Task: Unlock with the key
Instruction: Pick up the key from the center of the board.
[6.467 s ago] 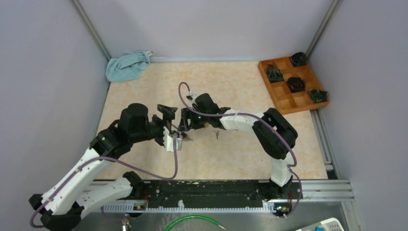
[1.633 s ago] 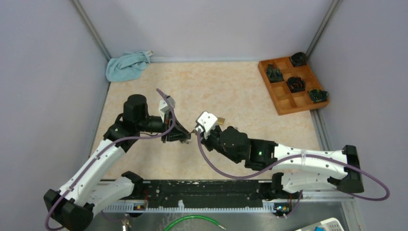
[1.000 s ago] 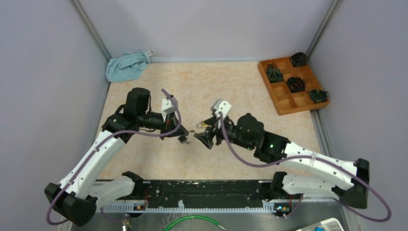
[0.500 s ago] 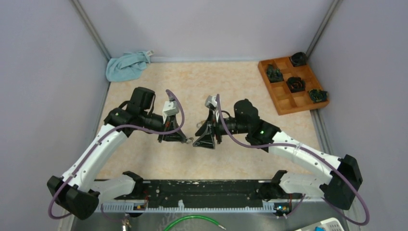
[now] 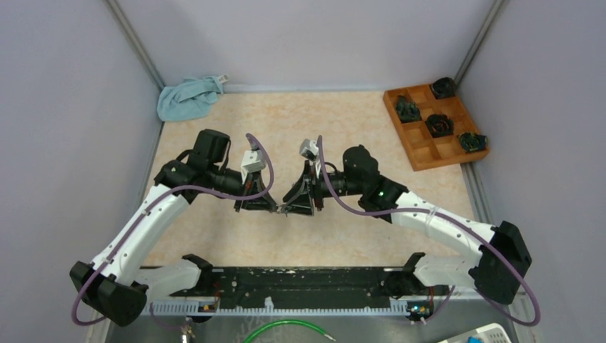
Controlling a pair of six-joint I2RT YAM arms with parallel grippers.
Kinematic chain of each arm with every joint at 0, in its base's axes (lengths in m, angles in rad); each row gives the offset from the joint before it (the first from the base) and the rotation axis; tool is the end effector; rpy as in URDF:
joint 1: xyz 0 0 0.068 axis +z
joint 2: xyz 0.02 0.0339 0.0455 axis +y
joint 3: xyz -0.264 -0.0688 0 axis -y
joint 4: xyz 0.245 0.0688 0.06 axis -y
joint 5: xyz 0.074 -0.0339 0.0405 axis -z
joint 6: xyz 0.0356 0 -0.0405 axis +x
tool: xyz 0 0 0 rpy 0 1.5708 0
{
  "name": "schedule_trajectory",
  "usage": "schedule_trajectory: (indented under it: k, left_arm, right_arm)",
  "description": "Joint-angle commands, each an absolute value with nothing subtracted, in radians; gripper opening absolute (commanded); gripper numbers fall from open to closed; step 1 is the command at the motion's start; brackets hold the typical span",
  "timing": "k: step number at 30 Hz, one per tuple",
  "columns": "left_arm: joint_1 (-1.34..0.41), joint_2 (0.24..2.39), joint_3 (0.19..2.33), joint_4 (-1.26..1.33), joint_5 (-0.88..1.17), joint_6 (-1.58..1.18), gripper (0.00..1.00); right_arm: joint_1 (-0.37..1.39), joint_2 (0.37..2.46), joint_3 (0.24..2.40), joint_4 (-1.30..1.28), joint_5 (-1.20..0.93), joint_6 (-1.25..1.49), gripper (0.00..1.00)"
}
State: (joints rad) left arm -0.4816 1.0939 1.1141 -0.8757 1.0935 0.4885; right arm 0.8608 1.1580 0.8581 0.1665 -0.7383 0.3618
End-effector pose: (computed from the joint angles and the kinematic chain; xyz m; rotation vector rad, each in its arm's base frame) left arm 0.1642 -0.1215 0.3448 1.4172 1.6532 -1.2896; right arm 0.1548 0.2168 0.3269 -1.0468 1.6124 1.4911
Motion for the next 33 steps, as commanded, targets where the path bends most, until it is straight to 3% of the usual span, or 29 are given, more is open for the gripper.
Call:
schedule_trajectory:
  k: [1, 9, 11, 13, 15, 18, 22, 26, 30, 33]
  left_arm:
    - [-0.479, 1.086, 1.134, -0.887, 1.123, 0.504, 0.00]
    - [-0.479, 1.090, 1.151, -0.885, 1.119, 0.504, 0.00]
    - [-0.479, 1.090, 1.154, -0.885, 1.120, 0.504, 0.00]
    - [-0.479, 1.090, 1.156, -0.885, 1.119, 0.506, 0.00]
    - [-0.479, 1.089, 1.159, -0.885, 1.120, 0.504, 0.00]
    - [-0.480, 1.089, 1.161, -0.883, 1.121, 0.501, 0.00]
    - [-0.480, 1.089, 1.171, -0.882, 1.116, 0.499, 0.00]
    - [-0.479, 1.096, 1.179, -0.878, 1.112, 0.496, 0.00]
    - [-0.479, 1.103, 1.178, -0.868, 1.112, 0.485, 0.00]
    - [-0.479, 1.103, 1.179, -0.864, 1.111, 0.485, 0.00]
  right_arm:
    - [0.854, 1.174, 0.896, 0.252, -0.756, 0.377, 0.40]
    - [0.854, 1.172, 0.891, 0.240, -0.732, 0.379, 0.00]
    - [0.855, 1.168, 0.887, 0.220, -0.720, 0.377, 0.04]
    - [0.855, 1.168, 0.884, 0.214, -0.727, 0.369, 0.20]
    - [0.854, 1.166, 0.879, 0.217, -0.721, 0.371, 0.23]
    - [0.855, 1.166, 0.877, 0.227, -0.715, 0.377, 0.19]
    - [0.855, 1.156, 0.873, 0.220, -0.703, 0.371, 0.00]
    - [0.855, 1.138, 0.871, 0.189, -0.692, 0.352, 0.00]
    - [0.855, 1.132, 0.866, 0.183, -0.689, 0.354, 0.25]
    - [0.854, 1.131, 0.861, 0.194, -0.701, 0.360, 0.32]
